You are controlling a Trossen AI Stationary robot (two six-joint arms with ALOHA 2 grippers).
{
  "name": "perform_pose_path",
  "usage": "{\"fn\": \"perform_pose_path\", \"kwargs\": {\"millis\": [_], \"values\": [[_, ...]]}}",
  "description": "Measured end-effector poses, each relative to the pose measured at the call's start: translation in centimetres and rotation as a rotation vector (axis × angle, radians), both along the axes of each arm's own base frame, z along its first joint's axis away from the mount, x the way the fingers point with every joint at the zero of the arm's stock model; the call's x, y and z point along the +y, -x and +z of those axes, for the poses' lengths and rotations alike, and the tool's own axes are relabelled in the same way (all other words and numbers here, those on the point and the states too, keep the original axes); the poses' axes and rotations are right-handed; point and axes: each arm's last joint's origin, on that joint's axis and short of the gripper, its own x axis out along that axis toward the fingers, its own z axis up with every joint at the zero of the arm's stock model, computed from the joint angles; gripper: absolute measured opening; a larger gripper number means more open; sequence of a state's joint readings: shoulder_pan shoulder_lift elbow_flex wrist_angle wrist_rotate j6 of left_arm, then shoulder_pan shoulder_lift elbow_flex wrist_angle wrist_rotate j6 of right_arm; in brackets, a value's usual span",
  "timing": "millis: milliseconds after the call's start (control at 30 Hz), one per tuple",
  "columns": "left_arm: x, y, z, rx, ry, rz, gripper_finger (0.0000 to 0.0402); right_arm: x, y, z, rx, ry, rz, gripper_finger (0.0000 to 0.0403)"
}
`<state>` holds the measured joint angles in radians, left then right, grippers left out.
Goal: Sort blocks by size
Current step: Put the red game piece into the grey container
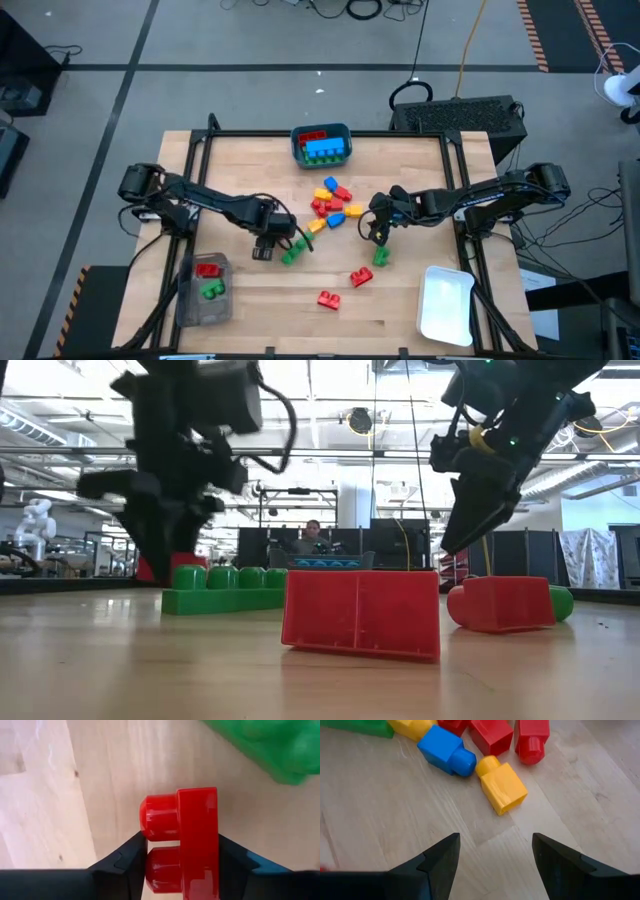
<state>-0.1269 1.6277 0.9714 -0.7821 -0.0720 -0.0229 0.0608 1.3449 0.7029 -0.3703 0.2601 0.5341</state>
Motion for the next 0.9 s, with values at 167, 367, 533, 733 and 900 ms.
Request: {"fn": "perform_pose_path", "kwargs": {"millis": [167,367,533,733,900], "values": [[-1.7,1.6,2.0,-0.008,0.035,0.055,0.0175,0.0,-0.3,0.2,-0.04,0.005,0.011,0.0238],[-3.6,3.8,4.2,-0.022,0.098,0.137,0.0175,0.0,-0.5,0.4,-0.063,0.009,0.017,0.0238],[-4.9,5.6,5.5,0.003,0.172,0.205,0.0175,0.0,-0.5,0.4,-0.063,0.009,0.017,0.0238],[-6.5,7.4,6.5,0.047,0.224,0.209,0.0175,0.0,-0.5,0.4,-0.063,0.009,0.017,0.0238],[-7.5,8.4,8.0,0.125,0.231,0.255,0.0175,0.0,-0.5,0.3,-0.063,0.001,0.007,0.0238]]}}
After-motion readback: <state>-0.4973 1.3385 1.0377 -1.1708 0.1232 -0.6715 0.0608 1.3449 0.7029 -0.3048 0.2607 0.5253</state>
